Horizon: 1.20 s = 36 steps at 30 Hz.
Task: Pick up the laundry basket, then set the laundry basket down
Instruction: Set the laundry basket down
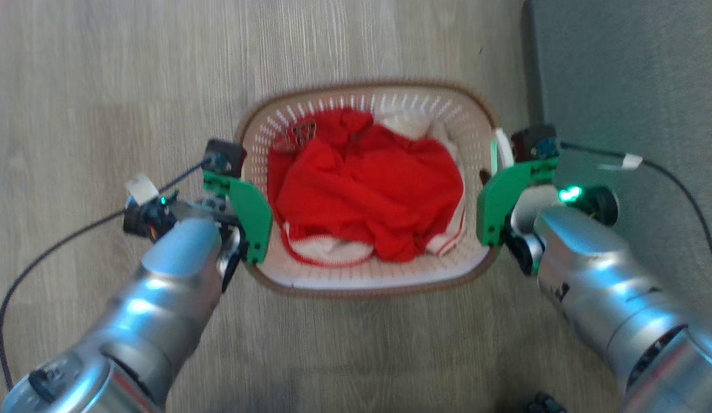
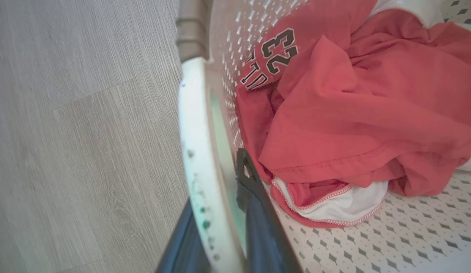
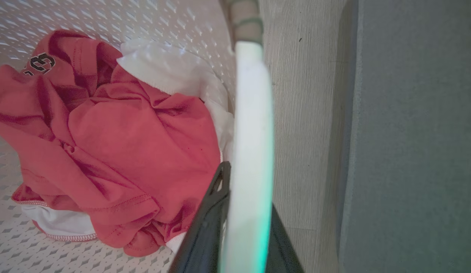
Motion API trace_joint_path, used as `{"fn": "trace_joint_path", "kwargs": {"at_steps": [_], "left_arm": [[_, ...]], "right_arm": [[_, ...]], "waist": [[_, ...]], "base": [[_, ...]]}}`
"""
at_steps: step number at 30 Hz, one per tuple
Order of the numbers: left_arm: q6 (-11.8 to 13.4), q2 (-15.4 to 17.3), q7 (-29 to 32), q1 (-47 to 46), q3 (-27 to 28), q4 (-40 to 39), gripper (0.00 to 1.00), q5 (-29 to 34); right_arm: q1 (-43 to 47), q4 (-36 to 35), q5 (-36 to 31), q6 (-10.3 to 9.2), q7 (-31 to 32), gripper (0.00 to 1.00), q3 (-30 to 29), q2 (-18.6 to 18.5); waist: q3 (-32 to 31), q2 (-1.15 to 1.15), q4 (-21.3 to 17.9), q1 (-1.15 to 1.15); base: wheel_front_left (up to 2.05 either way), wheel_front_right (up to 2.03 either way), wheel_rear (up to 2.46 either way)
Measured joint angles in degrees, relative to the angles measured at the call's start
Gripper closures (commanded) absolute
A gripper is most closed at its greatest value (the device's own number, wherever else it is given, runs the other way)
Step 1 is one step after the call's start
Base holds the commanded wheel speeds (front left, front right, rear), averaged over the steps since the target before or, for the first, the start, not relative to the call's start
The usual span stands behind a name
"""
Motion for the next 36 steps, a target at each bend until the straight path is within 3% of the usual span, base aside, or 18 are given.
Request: {"fn": "trace_joint_path", "kwargs": {"at_steps": [12, 36], "left_arm": [[1.0, 0.01, -2.63, -6.44, 0.29, 0.08, 1.0, 0.34], [1.14, -0.25, -4.16, -9.81, -0.01, 0.03, 1.0, 0.41]], "right_arm": [[-6.46, 0.6, -3.37, 0.0, -1.62, 1.0, -4.1, -0.29], [-8.56, 0.59, -13.39, 0.0, -2.63, 1.0, -13.82, -0.41]], "waist": [[13.14, 0.0, 1.23, -0.01], [21.74, 0.0, 2.14, -0.02]], "base": [[0.0, 0.0, 0.0], [0.0, 0.0, 0.0]]}}
